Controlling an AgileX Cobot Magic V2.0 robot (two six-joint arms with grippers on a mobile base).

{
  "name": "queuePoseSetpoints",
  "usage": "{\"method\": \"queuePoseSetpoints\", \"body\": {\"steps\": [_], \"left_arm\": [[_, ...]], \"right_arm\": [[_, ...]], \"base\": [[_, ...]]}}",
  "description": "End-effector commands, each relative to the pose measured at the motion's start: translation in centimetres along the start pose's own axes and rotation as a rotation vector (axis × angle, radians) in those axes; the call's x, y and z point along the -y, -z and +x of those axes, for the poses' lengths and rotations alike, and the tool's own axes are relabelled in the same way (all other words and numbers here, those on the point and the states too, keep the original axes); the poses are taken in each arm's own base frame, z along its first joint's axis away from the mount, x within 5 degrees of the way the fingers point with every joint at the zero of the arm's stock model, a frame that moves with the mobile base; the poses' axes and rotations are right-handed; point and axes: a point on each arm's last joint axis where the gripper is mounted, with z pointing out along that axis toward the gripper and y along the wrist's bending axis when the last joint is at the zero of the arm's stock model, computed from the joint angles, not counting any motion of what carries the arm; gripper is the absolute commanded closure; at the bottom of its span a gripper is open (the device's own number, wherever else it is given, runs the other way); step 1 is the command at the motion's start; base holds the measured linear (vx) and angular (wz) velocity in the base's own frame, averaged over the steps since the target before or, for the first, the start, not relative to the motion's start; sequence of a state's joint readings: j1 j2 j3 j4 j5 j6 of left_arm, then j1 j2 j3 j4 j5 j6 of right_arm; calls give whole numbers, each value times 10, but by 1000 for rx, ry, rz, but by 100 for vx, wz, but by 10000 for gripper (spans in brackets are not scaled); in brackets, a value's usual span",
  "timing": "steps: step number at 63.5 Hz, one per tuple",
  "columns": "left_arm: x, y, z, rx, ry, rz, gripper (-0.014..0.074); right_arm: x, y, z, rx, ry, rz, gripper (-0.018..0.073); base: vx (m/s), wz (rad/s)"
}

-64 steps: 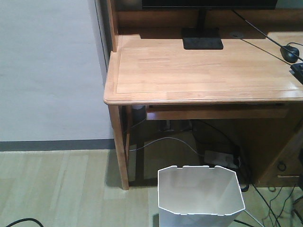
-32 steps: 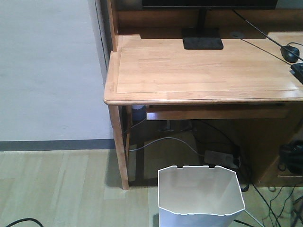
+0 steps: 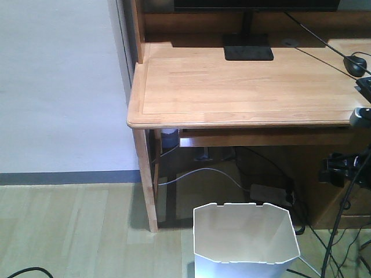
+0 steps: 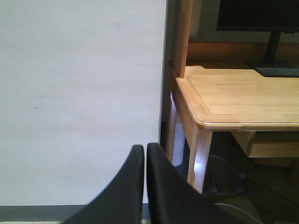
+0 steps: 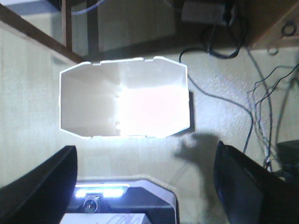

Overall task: Move trash bin to bedside with robot
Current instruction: 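Lower the right gripper toward the rim of the white trash bin, then close the right gripper on the bin rim and lift it slightly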

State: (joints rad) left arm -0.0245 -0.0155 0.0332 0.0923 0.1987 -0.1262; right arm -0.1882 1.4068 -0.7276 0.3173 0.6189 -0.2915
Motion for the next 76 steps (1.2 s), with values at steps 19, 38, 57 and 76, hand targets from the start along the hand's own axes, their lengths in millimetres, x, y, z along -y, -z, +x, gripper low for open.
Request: {"method": "queuePoseSetpoints", "body": {"steps": [19, 38, 57, 76], "left_arm": [[1, -1, 1, 67, 2, 10, 602], [1, -1, 1, 67, 2, 10, 602], [1, -1, 1, 67, 2, 10, 602], [1, -1, 1, 67, 2, 10, 602]], "right_arm": [[39, -85, -14, -7, 11, 32, -24], [60, -164, -2, -144, 71, 73, -24], [79, -248, -1, -235, 67, 70, -24], [70, -323, -5, -256, 144, 46, -24]], "base": [[0, 0], [0, 0], [0, 0], [0, 0]]}}
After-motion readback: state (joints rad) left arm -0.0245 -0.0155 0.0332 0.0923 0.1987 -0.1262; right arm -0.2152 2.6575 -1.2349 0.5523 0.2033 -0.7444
